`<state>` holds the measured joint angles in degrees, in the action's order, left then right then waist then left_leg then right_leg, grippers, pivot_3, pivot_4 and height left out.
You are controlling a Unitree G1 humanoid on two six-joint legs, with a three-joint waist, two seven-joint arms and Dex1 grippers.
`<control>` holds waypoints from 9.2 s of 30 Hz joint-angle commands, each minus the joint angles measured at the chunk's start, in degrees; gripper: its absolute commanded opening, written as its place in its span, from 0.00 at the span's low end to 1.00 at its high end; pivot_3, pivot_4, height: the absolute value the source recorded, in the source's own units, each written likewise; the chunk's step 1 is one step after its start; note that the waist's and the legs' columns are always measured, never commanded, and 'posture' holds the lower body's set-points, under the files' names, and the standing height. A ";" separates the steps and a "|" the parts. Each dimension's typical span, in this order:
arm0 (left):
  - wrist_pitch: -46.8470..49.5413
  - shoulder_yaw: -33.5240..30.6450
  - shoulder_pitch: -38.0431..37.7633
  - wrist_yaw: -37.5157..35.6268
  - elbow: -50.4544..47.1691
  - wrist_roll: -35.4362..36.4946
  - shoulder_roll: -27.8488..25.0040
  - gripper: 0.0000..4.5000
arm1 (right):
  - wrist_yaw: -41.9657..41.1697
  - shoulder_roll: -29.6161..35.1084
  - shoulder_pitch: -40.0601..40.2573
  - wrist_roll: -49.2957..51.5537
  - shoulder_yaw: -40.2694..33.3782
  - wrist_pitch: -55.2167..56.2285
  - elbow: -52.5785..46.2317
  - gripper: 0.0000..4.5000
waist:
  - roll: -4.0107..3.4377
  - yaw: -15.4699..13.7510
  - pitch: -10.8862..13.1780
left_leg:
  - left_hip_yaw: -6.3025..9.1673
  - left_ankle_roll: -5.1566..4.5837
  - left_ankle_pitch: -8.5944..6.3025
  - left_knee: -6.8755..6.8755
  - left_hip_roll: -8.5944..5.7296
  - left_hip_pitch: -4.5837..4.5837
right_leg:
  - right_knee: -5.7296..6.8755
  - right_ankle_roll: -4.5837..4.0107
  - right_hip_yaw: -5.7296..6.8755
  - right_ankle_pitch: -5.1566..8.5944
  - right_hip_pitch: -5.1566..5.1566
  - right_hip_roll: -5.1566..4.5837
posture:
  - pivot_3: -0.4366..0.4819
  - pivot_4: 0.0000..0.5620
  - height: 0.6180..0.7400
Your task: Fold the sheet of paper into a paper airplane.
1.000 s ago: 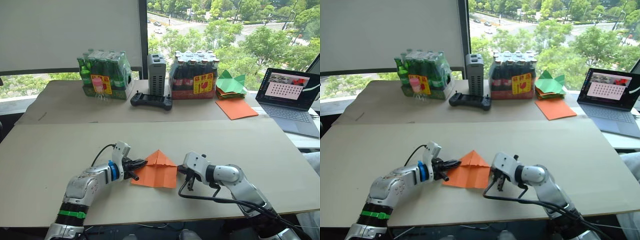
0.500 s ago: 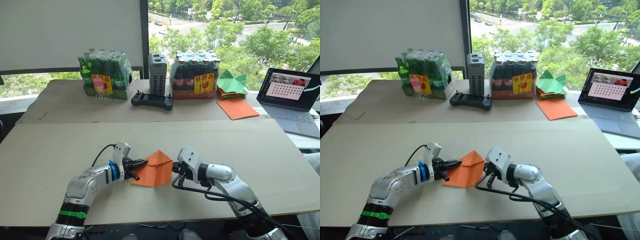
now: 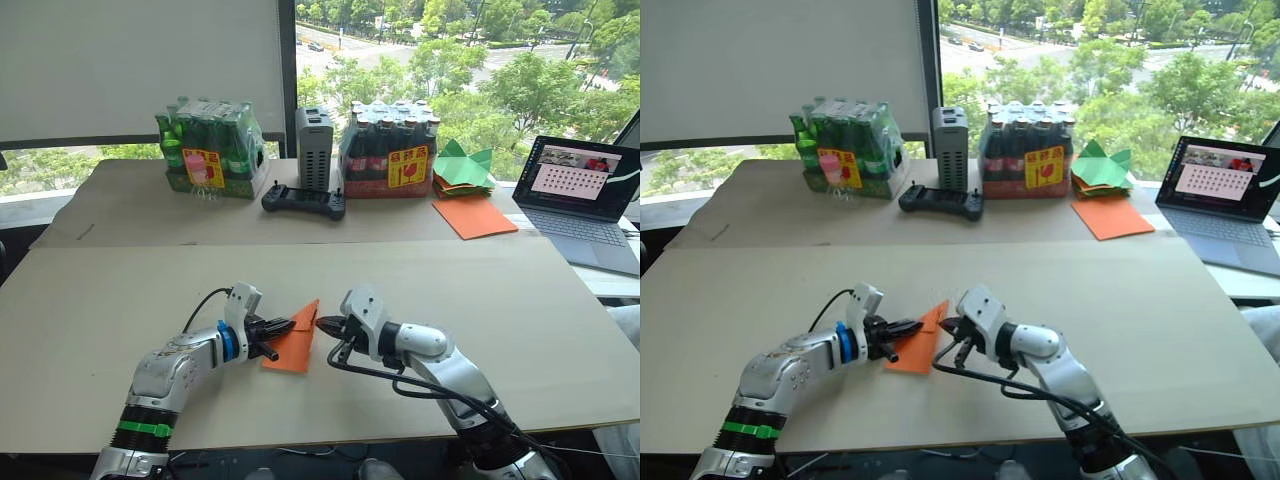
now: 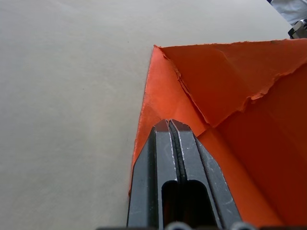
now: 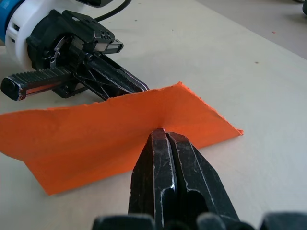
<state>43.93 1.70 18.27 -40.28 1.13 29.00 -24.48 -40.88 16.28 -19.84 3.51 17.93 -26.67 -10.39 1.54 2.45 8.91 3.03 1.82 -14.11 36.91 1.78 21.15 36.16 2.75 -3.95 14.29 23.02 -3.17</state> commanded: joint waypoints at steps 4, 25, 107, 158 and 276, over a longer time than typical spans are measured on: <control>2.05 1.77 -1.74 1.76 2.78 -2.95 -0.74 0.01 | 1.97 -1.53 -1.79 -1.08 2.04 1.21 2.15 0.00 | 0.00 -0.01 0.00 | 0.00 0.00 0.00 0.00 0.00 0.00 | 0.00 -0.03 0.00 -0.02 0.01 0.00 | 0.48 0.27 1.00; 2.52 0.22 -3.29 3.20 1.15 -2.29 -0.58 0.01 | 6.08 -6.99 -6.04 -6.02 6.52 3.90 11.61 0.00 | 0.00 0.22 0.00 | 0.00 0.00 0.00 0.00 0.01 -0.01 | 0.04 -0.25 0.00 -0.15 0.01 0.01 | 0.48 0.27 1.00; 5.85 -3.45 -6.12 5.05 -7.30 3.17 -2.50 0.01 | 2.69 -3.62 -3.29 -5.48 6.05 7.49 10.75 0.00 | 0.17 0.22 0.18 | -0.01 0.01 0.00 -0.05 0.09 0.09 | 0.06 -0.49 0.00 -0.29 0.17 0.06 | 0.48 0.27 1.00; 6.50 -4.51 -6.12 5.55 -8.38 3.53 -3.09 0.01 | 4.78 -4.46 -5.14 -8.24 4.92 10.15 20.00 0.00 | 0.16 0.22 0.17 | -0.01 0.01 0.00 -0.05 0.08 0.02 | 0.12 -0.50 -0.01 -0.29 0.11 0.05 | 0.48 0.27 1.00; 0.54 -4.40 2.68 6.71 -6.70 0.39 3.31 0.01 | -3.80 0.01 -0.80 -5.36 9.68 4.43 7.24 0.00 | 0.15 -0.01 0.14 | 0.01 0.01 0.01 -0.01 0.06 0.03 | 0.15 -0.50 0.00 -0.29 0.10 0.06 | 0.48 0.27 1.00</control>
<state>44.36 -0.59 19.38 -34.12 -2.60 27.51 -21.48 -44.84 15.54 -21.60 -1.06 26.90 -21.13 -3.55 1.69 2.44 9.04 3.04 1.83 -14.11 36.90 1.84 21.20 36.30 2.25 -3.95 13.99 23.14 -3.11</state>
